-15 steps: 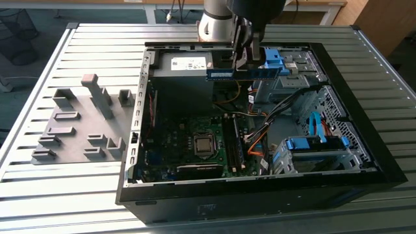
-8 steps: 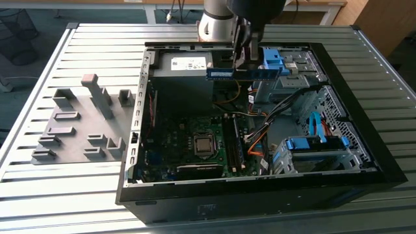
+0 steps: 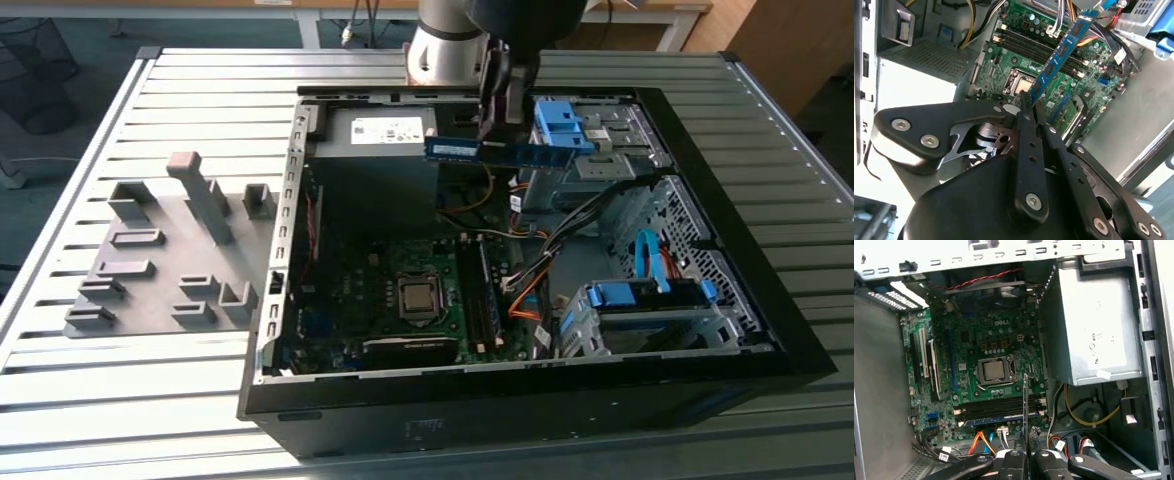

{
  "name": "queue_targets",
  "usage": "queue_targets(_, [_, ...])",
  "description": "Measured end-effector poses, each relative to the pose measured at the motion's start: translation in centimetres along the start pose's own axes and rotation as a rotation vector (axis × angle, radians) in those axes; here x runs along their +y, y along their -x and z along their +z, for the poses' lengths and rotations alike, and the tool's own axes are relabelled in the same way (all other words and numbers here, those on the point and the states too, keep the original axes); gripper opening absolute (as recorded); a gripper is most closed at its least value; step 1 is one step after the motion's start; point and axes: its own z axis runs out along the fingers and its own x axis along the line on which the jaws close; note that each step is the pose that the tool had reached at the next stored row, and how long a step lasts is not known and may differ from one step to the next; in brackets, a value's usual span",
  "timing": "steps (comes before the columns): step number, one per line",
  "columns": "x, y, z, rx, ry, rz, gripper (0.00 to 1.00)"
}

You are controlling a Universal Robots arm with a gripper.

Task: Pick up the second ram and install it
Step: 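Insert the second ram into the second slot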

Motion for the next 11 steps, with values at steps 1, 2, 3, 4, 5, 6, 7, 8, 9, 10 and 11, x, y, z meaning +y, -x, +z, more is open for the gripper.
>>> queue_targets(1, [0.00,0.00,0.00,-0.0003,-0.0003,0.014,0.14])
queue_targets(2, [0.00,0.00,0.01,-0.0006,-0.0007,0.028,0.14])
queue_targets(3, [0.00,0.00,0.01,-0.0009,-0.0011,0.043,0.14])
queue_targets(4, [0.00,0.00,0.02,-0.0011,-0.0015,0.057,0.14])
queue_targets(5, [0.00,0.00,0.02,-0.0014,-0.0018,0.071,0.14])
queue_targets(6, [0.00,0.00,0.03,-0.0017,-0.0022,0.086,0.14])
queue_targets(7, [0.00,0.00,0.03,-0.0020,-0.0026,0.099,0.14])
queue_targets(8, [0.00,0.00,0.04,-0.0023,-0.0029,0.113,0.14])
queue_targets(9, [0.00,0.00,0.04,-0.0025,-0.0033,0.126,0.14])
queue_targets(10, [0.00,0.00,0.04,-0.0028,-0.0037,0.141,0.14])
queue_targets(11, [0.00,0.00,0.05,-0.0031,-0.0040,0.153,0.14])
